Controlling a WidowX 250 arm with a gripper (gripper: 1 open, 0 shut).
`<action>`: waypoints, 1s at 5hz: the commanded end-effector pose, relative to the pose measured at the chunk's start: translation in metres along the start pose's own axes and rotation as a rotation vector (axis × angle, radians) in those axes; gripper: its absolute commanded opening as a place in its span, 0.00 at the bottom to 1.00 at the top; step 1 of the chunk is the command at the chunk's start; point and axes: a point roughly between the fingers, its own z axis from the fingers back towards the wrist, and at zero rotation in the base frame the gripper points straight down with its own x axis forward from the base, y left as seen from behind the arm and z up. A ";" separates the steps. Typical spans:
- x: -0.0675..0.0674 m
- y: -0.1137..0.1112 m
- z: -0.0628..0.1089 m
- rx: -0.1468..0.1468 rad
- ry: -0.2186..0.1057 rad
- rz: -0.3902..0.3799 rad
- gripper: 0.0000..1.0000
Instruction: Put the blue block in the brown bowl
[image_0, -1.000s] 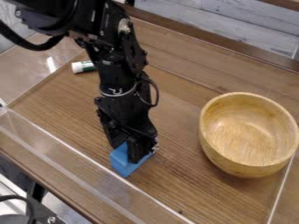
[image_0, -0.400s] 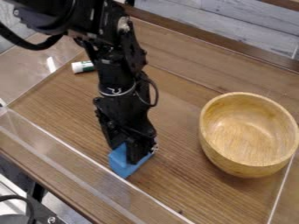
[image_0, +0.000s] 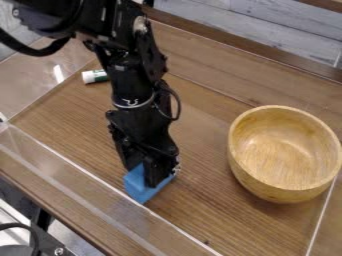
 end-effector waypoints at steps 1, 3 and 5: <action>0.012 0.001 0.015 0.016 -0.065 -0.012 0.00; 0.012 -0.001 0.018 0.012 -0.068 -0.019 0.00; 0.013 -0.002 0.023 0.009 -0.072 -0.025 0.00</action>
